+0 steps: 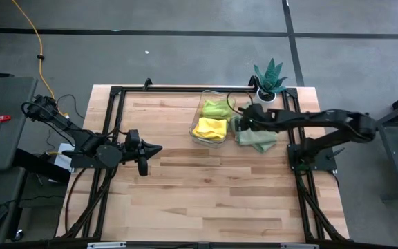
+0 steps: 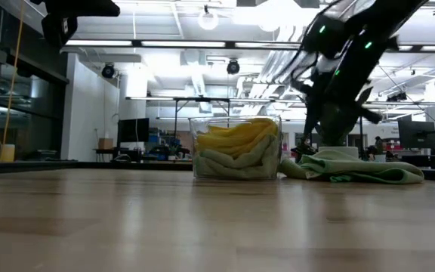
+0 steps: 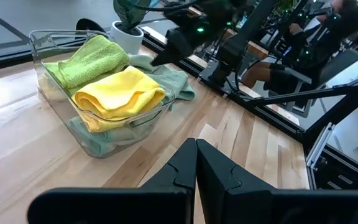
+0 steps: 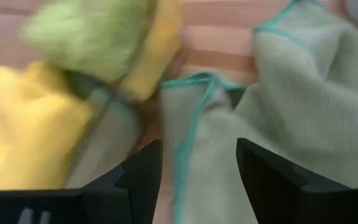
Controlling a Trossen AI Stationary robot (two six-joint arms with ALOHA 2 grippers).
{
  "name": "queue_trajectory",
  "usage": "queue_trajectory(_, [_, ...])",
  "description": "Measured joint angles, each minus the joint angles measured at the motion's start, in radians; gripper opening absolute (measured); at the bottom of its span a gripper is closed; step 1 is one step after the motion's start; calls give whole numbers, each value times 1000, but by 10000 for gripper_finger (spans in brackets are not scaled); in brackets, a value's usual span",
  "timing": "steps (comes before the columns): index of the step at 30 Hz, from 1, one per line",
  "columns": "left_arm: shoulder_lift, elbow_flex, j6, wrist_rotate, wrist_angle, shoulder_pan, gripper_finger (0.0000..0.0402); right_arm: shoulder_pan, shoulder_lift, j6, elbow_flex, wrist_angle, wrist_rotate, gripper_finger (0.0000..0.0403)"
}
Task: Fold microfiber towels
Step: Fold the blue towel
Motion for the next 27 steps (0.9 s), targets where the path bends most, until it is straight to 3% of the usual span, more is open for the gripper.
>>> queue_trajectory(6, [0,0,-7,-1,-1,0,0,-103,184,-115,53,57,-127,197])
queue_trajectory(13, [0,0,-7,-6,-8,0,0,-105,318,-137,120,29,-97,190])
queue_trajectory(17, [0,0,-7,-8,-8,0,0,-105,326,-135,147,-8,-65,138])
queue_trajectory(22, [0,0,-7,-32,-8,0,0,-105,282,-182,178,-96,-25,17])
queue_trajectory(27, [0,0,-7,-45,-8,0,0,-101,225,-188,199,-184,-55,8])
